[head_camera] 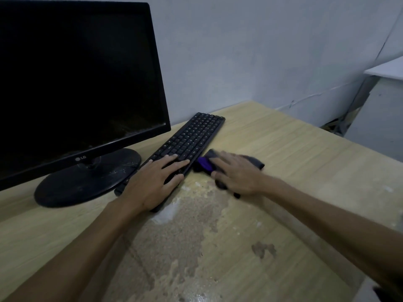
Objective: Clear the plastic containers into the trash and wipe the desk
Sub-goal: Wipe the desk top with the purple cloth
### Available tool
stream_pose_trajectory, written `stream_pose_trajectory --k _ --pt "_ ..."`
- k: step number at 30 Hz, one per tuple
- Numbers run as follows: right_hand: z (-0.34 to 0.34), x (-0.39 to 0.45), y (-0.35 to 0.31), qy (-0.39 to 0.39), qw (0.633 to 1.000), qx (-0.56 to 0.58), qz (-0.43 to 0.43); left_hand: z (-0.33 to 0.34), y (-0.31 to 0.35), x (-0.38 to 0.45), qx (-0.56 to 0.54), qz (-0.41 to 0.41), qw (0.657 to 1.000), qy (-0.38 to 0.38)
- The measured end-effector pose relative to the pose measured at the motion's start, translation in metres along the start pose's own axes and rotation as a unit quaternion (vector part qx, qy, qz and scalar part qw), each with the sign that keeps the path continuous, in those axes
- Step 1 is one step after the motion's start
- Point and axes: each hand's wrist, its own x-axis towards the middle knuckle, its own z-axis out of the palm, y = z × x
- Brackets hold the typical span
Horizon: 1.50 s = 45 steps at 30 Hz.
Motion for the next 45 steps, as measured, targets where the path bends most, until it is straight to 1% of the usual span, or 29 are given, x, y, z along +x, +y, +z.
stream_pose_trajectory --k 3,6,10,14,18,21,24,27,31,33,37,40,43,45 --pt "0.013 -0.049 -0.043 -0.004 0.998 0.001 -0.055 -0.001 -0.002 0.002 0.007 0.005 1.0 -0.009" --pt "0.022 -0.085 -0.069 -0.012 0.995 0.005 -0.096 -0.001 -0.002 0.002 0.008 0.002 1.0 -0.023" --pt "0.02 -0.097 -0.067 0.0 0.992 0.011 -0.129 -0.004 0.008 0.001 0.003 -0.009 1.0 -0.028" --pt "0.009 -0.073 -0.048 -0.026 0.99 0.014 -0.137 -0.007 0.019 0.004 0.001 -0.02 1.0 -0.008" --pt "0.005 -0.032 -0.015 -0.013 0.996 0.007 -0.092 -0.006 0.022 0.016 0.025 -0.015 0.999 0.019" --pt "-0.001 0.011 0.017 0.002 0.999 0.004 -0.049 -0.006 0.024 0.038 0.001 -0.028 0.999 0.032" --pt "-0.008 0.06 0.06 0.017 1.0 0.009 -0.005 -0.001 0.024 0.068 -0.005 -0.032 0.998 0.049" --pt "-0.014 0.097 0.104 0.032 0.999 0.019 0.031 0.008 0.026 0.092 -0.008 -0.032 0.998 0.049" --pt "-0.029 0.131 0.155 0.048 0.992 0.039 0.113 0.016 0.033 0.106 0.005 -0.063 0.994 0.088" --pt "-0.035 0.142 0.177 0.056 0.986 0.043 0.151 0.018 0.035 0.111 0.025 -0.057 0.994 0.093" --pt "-0.032 0.146 0.185 0.056 0.977 0.053 0.198 0.021 0.032 0.111 0.017 -0.054 0.995 0.084" --pt "-0.033 0.129 0.178 0.055 0.976 0.054 0.203 0.019 0.032 0.109 0.013 -0.058 0.995 0.075" --pt "-0.029 0.096 0.167 0.036 0.981 0.057 0.183 0.017 0.034 0.111 0.017 -0.059 0.996 0.059" --pt "-0.024 0.059 0.143 0.029 0.989 0.016 0.141 0.016 0.036 0.11 0.02 -0.065 0.997 0.042"
